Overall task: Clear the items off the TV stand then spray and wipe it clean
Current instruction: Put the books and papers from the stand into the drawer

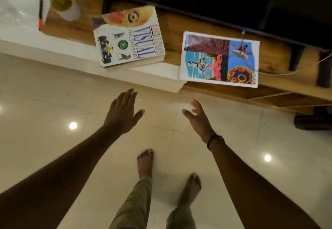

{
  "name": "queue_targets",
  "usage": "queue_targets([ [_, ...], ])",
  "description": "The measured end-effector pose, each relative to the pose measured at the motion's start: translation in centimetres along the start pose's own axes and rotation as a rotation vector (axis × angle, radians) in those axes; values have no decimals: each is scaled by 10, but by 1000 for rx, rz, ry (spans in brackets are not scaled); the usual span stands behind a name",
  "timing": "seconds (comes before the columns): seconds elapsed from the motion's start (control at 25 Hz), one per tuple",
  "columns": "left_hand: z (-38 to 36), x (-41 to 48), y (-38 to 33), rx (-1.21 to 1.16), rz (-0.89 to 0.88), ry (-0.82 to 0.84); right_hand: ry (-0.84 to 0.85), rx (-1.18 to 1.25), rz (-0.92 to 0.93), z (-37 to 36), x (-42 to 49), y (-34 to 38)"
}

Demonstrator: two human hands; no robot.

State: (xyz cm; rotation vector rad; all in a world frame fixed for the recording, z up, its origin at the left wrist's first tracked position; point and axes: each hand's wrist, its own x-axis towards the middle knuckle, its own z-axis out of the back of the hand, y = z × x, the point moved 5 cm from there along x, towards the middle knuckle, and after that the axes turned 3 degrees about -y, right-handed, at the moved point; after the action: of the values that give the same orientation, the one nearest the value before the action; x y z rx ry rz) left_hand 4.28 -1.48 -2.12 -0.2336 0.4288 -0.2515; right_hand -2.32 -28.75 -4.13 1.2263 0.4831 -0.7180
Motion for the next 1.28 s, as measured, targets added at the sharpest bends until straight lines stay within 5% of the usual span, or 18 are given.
queue_targets([
  [0.2,-25,77,16,101,-142,-111,-70,231,74,-42,104,14],
  [0.48,-44,104,14,113,-156,-120,-286,257,130,-53,100,1],
  [0.64,-45,102,15,118,-147,-114,-174,53,188,-47,94,-3],
  [0.76,-43,103,18,143,-147,-85,-143,245,92,-48,91,-7],
  [1.04,-57,68,24,150,-90,55,-266,-99,156,-34,79,-8],
  [1.28,-84,-13,24,91,9,227,-142,-327,63,-47,23,-46],
])
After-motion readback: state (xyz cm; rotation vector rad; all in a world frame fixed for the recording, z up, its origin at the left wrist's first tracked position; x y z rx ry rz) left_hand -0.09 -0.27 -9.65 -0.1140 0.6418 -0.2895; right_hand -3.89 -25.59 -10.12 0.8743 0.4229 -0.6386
